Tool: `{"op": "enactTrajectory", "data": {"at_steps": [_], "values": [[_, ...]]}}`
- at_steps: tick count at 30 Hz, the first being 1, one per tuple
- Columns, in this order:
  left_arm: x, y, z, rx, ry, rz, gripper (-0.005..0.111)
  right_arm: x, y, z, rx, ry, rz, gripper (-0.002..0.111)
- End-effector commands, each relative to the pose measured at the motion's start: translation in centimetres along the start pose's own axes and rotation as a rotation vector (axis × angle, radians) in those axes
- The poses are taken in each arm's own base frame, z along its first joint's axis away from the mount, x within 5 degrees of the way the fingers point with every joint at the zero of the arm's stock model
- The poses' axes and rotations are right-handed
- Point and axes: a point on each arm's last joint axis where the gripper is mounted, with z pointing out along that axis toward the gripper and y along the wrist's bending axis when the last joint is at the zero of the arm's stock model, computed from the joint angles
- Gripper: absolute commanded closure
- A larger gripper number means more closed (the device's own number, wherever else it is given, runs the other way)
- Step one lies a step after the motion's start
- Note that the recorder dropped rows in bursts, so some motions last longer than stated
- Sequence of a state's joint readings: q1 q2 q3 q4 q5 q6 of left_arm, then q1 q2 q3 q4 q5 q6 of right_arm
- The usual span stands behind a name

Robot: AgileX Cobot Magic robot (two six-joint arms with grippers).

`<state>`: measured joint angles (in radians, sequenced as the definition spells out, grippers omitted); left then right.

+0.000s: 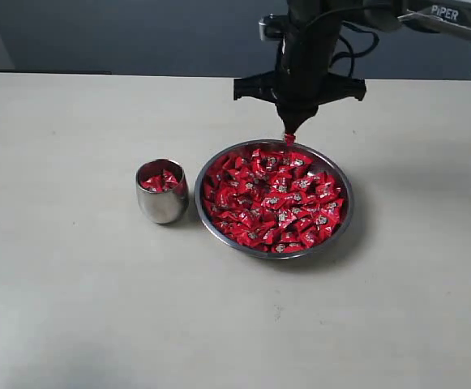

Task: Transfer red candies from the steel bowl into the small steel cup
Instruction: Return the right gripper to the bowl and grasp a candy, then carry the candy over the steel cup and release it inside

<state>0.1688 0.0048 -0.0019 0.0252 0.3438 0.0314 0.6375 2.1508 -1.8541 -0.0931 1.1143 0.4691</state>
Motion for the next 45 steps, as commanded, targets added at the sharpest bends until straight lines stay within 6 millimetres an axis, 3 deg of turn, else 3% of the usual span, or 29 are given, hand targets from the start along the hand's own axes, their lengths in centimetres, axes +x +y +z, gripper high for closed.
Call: {"op": "enactTrajectory", "data": {"at_steps": [1, 6, 12, 18, 24, 30, 45], "values": [[0.0, 0.0, 0.0, -0.003, -0.012, -0.001, 0.106, 0.3, 2.7, -3.4, -0.178, -0.103, -0.228, 0.109], [0.0, 0.0, 0.0, -0.003, -0.012, -0.001, 0.106, 0.7, 5.3, -5.4, -0.49, -0.175, -0.451, 0.109], [0.0, 0.0, 0.0, -0.003, -0.012, -0.001, 0.106, 1.1, 6.7, -5.6, -0.553, -0.25, -0.658, 0.109], [0.0, 0.0, 0.0, -0.003, -0.012, -0.001, 0.106, 1.5, 7.8, -2.6, -0.561, -0.199, -0.698, 0.109], [0.0, 0.0, 0.0, -0.003, -0.012, -0.001, 0.106, 2.8, 10.1, 0.0, -0.589, -0.177, -0.792, 0.109], [0.0, 0.0, 0.0, -0.003, -0.012, -0.001, 0.106, 3.3, 11.3, 1.3, -0.587, -0.193, -0.816, 0.109], [0.0, 0.0, 0.0, -0.003, -0.012, -0.001, 0.106, 3.6, 11.5, 3.4, -0.591, -0.162, -0.812, 0.109]]}}
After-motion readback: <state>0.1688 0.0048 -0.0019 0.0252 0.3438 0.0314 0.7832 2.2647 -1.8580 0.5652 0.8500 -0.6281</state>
